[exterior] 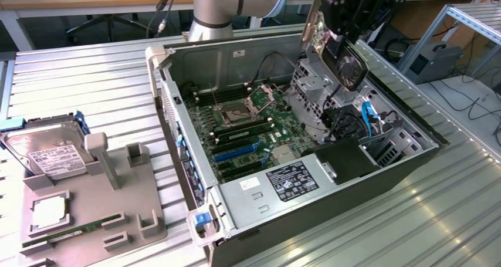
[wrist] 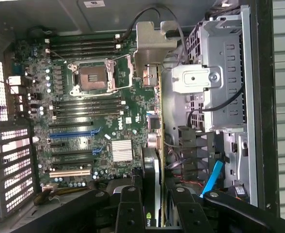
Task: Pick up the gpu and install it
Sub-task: 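Pick up the gpu and move the gpu toward the slot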
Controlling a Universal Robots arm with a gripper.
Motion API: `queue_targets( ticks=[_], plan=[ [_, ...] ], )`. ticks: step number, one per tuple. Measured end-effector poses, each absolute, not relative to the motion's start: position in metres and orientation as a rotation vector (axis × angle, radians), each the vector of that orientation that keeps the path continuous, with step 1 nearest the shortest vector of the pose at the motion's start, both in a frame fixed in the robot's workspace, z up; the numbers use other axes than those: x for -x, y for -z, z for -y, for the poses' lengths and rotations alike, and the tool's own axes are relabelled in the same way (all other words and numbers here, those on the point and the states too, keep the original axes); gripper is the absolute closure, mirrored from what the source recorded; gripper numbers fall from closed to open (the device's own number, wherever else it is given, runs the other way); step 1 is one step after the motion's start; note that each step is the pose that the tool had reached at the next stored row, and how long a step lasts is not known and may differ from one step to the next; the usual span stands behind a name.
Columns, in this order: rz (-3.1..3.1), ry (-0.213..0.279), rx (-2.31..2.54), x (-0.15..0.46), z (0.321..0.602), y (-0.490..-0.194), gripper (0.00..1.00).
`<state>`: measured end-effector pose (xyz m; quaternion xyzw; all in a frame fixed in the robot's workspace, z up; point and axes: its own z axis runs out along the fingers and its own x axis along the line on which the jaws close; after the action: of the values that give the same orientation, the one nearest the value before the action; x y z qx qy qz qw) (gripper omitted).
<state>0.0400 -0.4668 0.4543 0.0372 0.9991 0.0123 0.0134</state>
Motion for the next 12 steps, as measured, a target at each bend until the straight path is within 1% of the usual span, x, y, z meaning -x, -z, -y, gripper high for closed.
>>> queue_targets(
  ticks=[7,12],
  plan=[
    [-3.112,-0.038,-0.116,-0.05,0.453,-0.454,0.73],
    [-3.112,-0.038,-0.116,-0.05,0.451,-0.454,0.73]
  ],
)
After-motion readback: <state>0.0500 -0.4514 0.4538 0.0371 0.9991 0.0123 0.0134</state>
